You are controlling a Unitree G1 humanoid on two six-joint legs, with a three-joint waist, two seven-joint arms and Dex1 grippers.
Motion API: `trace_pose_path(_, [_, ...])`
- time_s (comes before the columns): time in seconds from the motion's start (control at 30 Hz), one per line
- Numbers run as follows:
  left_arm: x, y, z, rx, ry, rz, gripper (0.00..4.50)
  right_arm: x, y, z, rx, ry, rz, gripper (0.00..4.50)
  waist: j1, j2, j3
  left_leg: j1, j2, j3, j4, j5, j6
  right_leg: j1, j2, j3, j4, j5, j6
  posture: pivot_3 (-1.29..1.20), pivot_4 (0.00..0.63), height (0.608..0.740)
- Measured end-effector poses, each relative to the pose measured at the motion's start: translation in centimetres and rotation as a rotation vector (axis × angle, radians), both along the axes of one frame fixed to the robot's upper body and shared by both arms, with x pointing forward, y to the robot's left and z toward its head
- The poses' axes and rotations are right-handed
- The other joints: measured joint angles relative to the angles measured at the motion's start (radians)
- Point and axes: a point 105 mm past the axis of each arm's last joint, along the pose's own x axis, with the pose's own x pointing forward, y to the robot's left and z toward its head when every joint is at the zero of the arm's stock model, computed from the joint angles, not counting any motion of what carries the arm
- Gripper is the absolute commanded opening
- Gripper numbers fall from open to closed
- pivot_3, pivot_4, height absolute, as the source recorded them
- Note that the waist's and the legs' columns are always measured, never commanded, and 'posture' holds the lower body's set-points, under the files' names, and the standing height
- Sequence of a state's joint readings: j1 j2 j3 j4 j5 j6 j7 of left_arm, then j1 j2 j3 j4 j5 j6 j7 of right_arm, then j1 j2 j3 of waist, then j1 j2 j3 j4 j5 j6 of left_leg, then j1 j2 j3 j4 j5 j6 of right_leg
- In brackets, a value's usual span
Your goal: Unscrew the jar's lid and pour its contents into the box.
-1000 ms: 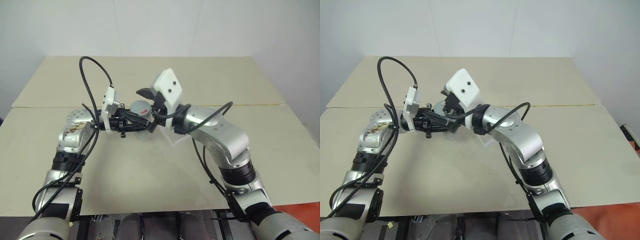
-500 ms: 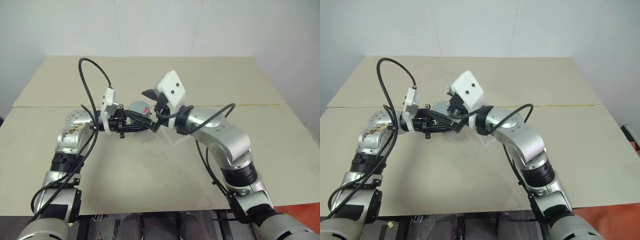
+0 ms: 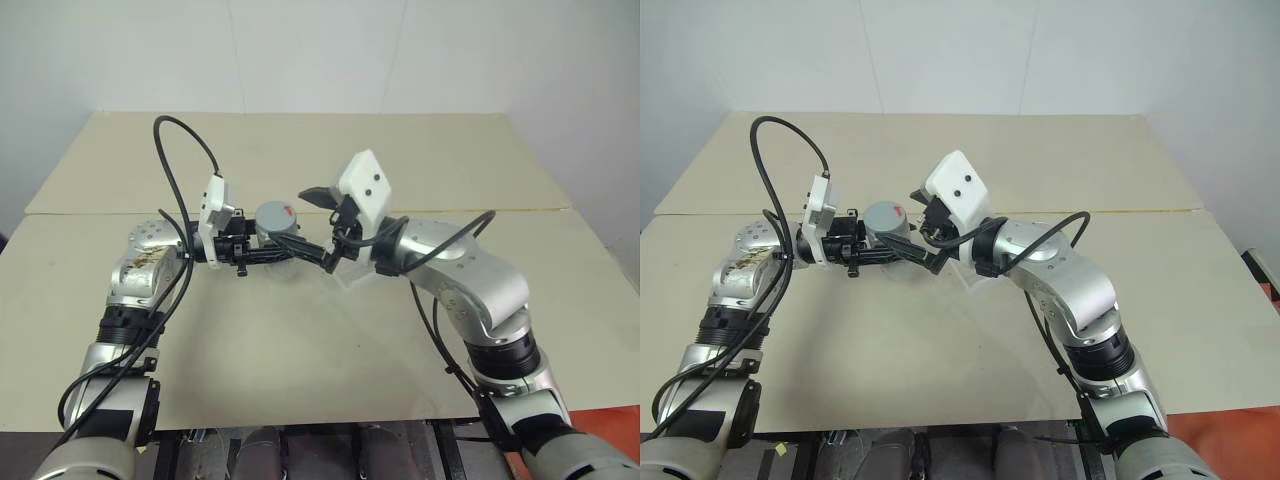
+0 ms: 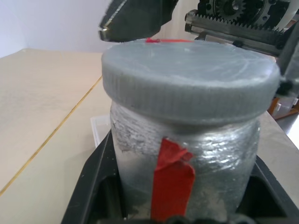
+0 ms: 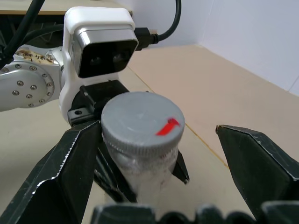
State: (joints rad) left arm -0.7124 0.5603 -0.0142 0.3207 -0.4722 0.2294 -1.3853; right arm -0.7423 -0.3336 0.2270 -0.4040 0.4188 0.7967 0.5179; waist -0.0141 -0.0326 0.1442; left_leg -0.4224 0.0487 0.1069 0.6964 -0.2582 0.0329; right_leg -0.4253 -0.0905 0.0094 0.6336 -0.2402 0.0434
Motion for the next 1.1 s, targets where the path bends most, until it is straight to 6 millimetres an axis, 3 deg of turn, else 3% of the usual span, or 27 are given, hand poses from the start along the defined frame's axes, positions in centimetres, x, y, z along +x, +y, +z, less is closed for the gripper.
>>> trace_pose_path(0.37, [-0.3, 0.4, 0.4, 0.005, -0.013, -0.006, 1.96, 1.5, -2.5, 0.4, 0.022, -0.007, -0.111, 4.46, 0.001, 0.000, 0.000, 0.000, 0.000, 0.000, 0.000, 0.000, 0.000, 0.000, 0.000, 0.000, 0.000, 0.000, 0.000, 0.00, 0.150, 0.740])
trace_pose_path(0.77, [-0.5, 0.2, 0.5, 0.008, -0.016, -0.018, 1.96, 2.0, -3.0, 0.4, 0.016, -0.014, -0.154, 4.46, 0.001, 0.000, 0.000, 0.000, 0.000, 0.000, 0.000, 0.000, 0.000, 0.000, 0.000, 0.000, 0.000, 0.000, 0.000, 0.00, 0.150, 0.740])
trace_pose_path(0.9, [-0.3, 0.0, 0.4, -0.005, -0.012, -0.010, 1.96, -0.6, -2.9, 1.0, 0.005, -0.037, -0.012, 4.46, 0.002, 0.000, 0.000, -0.001, 0.000, 0.000, 0.000, -0.002, 0.004, 0.000, 0.000, 0.000, -0.001, 0.000, 0.000, 0.00, 0.150, 0.740])
trace_pose_path(1.1, [-0.3, -0.5, 0.2, -0.016, -0.010, -0.018, 1.96, -2.0, -1.2, 1.3, 0.033, -0.039, 0.088, 4.46, -0.001, 0.000, 0.000, 0.001, 0.000, 0.000, 0.000, -0.002, 0.004, 0.000, 0.000, 0.000, 0.001, 0.000, 0.000, 0.00, 0.150, 0.740])
